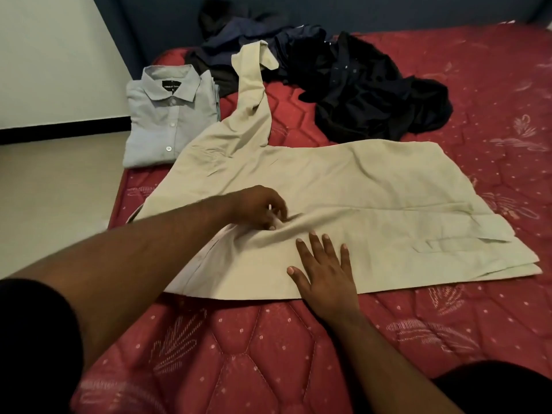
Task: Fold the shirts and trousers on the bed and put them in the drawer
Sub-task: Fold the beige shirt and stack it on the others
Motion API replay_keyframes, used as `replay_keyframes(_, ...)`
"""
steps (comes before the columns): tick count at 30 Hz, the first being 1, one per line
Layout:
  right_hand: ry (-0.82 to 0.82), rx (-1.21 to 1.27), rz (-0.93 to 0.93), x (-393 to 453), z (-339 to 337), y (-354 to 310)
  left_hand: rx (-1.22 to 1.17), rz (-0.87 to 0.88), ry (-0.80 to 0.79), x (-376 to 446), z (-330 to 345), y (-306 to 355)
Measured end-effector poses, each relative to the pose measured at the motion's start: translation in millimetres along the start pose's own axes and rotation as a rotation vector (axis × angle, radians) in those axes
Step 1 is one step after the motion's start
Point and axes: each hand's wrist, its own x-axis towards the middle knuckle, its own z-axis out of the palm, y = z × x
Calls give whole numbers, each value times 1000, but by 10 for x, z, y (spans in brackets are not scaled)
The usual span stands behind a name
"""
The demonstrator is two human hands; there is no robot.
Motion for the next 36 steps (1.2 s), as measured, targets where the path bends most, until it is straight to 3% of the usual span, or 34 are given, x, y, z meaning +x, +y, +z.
replay_keyframes(5, 3, 5, 5, -1, 5, -3, -207, -25, 219, -10, -156, -276)
replay_keyframes(12, -112, 2, -9, 50, -100, -57, -509, -116, 33, 69, -213, -180)
replay_keyframes(16, -190, 108, -7, 131, -261, -129, -224, -96, -49, 166, -236, -65)
replay_keyframes(18, -191, 212, -29, 212, -338, -68, -227, -75, -16, 196, -257, -56)
replay_keyframes(21, 88, 302, -47, 429, -451, 274, -336, -106, 4, 202, -292, -94)
replay_keyframes(22, 204, 315, 39, 498, -497, 490, -343, -134, -26, 207, -300, -92)
replay_keyframes(24, 261, 339, 303, 575, -657, 985, -327, -192, -88, 220, -291, -61)
replay_keyframes(26, 141, 259, 534, 558, -814, 1496, -305, -183, -56, 250, -275, -21)
replay_keyframes(28, 38, 88, 599, 503, -931, 1806, -253, -153, 17, 254, -288, 13)
replay_keyframes(34, 306, 188, 533, 542, -996, 1768, 258, -254, 84, 255, -351, 86)
replay_keyframes(36, 190, 26, 523, 503, -918, 1624, 494, -305, 141, 147, -298, 180)
